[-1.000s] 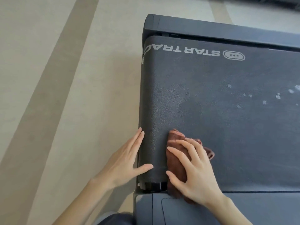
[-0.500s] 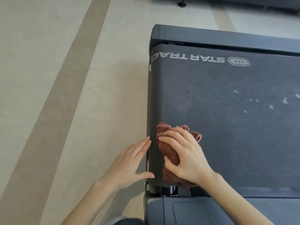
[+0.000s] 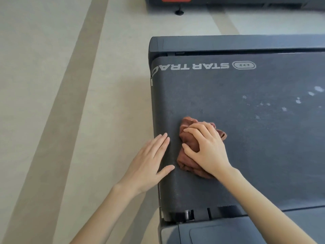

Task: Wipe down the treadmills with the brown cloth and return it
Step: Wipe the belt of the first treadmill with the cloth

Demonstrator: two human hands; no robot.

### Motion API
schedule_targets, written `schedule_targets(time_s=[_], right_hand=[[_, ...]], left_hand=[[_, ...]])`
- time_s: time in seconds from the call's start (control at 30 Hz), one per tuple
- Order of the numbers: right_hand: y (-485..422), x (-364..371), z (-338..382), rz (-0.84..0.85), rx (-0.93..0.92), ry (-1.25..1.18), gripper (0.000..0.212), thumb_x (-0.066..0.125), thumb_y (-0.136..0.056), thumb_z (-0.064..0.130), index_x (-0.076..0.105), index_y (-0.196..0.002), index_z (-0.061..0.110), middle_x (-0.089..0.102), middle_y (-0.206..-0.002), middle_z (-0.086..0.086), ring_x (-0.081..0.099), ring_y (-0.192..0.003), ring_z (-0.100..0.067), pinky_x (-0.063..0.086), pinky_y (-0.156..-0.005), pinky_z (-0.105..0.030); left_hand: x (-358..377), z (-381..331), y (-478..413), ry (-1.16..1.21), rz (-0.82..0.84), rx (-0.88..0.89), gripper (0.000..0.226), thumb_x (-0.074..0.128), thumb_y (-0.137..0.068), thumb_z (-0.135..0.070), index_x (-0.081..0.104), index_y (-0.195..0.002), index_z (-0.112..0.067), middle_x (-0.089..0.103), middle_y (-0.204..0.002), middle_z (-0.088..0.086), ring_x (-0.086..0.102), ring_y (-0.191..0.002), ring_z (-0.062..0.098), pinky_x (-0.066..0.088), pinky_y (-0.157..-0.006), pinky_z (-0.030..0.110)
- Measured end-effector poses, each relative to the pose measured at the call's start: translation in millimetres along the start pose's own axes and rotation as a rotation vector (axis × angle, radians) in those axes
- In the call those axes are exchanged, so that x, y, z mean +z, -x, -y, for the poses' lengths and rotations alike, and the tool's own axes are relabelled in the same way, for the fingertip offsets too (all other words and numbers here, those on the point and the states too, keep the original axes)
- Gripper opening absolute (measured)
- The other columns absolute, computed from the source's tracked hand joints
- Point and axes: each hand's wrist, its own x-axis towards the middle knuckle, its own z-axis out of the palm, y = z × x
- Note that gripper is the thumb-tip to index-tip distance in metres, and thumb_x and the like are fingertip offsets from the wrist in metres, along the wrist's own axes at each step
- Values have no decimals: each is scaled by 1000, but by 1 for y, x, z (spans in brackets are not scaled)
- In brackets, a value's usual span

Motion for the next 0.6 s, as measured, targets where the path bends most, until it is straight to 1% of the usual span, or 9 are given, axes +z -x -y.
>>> schedule_targets(time_s=[0.07, 0.13, 0.2, 0.23, 0.33, 0.37, 0.43, 0.5, 0.6], right_hand=[[44, -10, -10, 26, -61, -38, 35, 61, -81, 38, 63, -112, 21, 57, -119, 7, 46, -121, -17, 34, -107, -37], [74, -19, -25, 56, -138, -43, 36, 61, -80, 36, 63, -113, 24, 56, -122, 9, 45, -124, -17, 34, -108, -39], [74, -26, -42, 69, -169, -27, 35, 62, -78, 34, 65, -112, 25, 58, -121, 8, 49, -122, -18, 36, -107, -41], [66, -28, -50, 66, -151, -14, 35, 61, -77, 34, 67, -111, 24, 60, -119, 7, 51, -119, -18, 37, -106, -42], [26, -34, -74, -20, 34, 39, 35, 57, -78, 35, 68, -108, 22, 62, -115, 4, 52, -114, -21, 41, -100, -45], [15, -37, -84, -48, 122, 54, 34, 60, -80, 34, 68, -110, 20, 62, -116, 3, 50, -115, -23, 41, -98, -44], [2, -41, -96, -95, 304, 57, 36, 68, -80, 32, 66, -115, 20, 60, -120, 1, 46, -119, -26, 37, -101, -41], [7, -40, -89, -102, 380, 59, 48, 68, -80, 44, 62, -121, 20, 57, -125, 0, 43, -123, -25, 31, -106, -40], [50, -32, -58, -42, 290, 40, 72, 54, -77, 70, 53, -131, 23, 50, -133, 3, 37, -130, -23, 26, -111, -44]], left_hand=[[3, -2, -5, -5, 14, 37, 69, 33, -95, -53, 8, -149, -20, -3, -156, -10, -8, -143, 4, 3, -118, 28], [6, -3, -10, 0, 6, 65, 63, 36, -96, -47, 17, -149, -19, 4, -156, -9, -5, -144, 6, 4, -118, 30], [8, -7, -16, 5, -8, 86, 59, 38, -96, -44, 25, -147, -18, 12, -156, -7, 0, -144, 8, 2, -118, 29], [9, -11, -20, -4, -8, 101, 58, 37, -95, -43, 27, -147, -17, 15, -156, -6, 2, -144, 8, 2, -118, 30], [10, -21, -36, -46, 0, 138, 59, 36, -95, -43, 25, -147, -18, 13, -156, -6, 0, -144, 8, 0, -118, 32], [10, -24, -42, -56, -5, 143, 60, 36, -95, -43, 23, -148, -19, 11, -157, -6, -1, -144, 8, -2, -117, 31], [10, -29, -54, -69, -16, 159, 60, 38, -95, -42, 20, -148, -20, 9, -157, -7, -3, -144, 7, -6, -116, 29], [10, -35, -64, -70, -27, 167, 60, 37, -96, -42, 19, -149, -19, 9, -157, -7, -4, -144, 7, -8, -116, 28], [15, -47, -77, -60, -40, 168, 56, 34, -98, -38, 19, -149, -19, 10, -157, -5, -2, -144, 9, -9, -116, 28]])
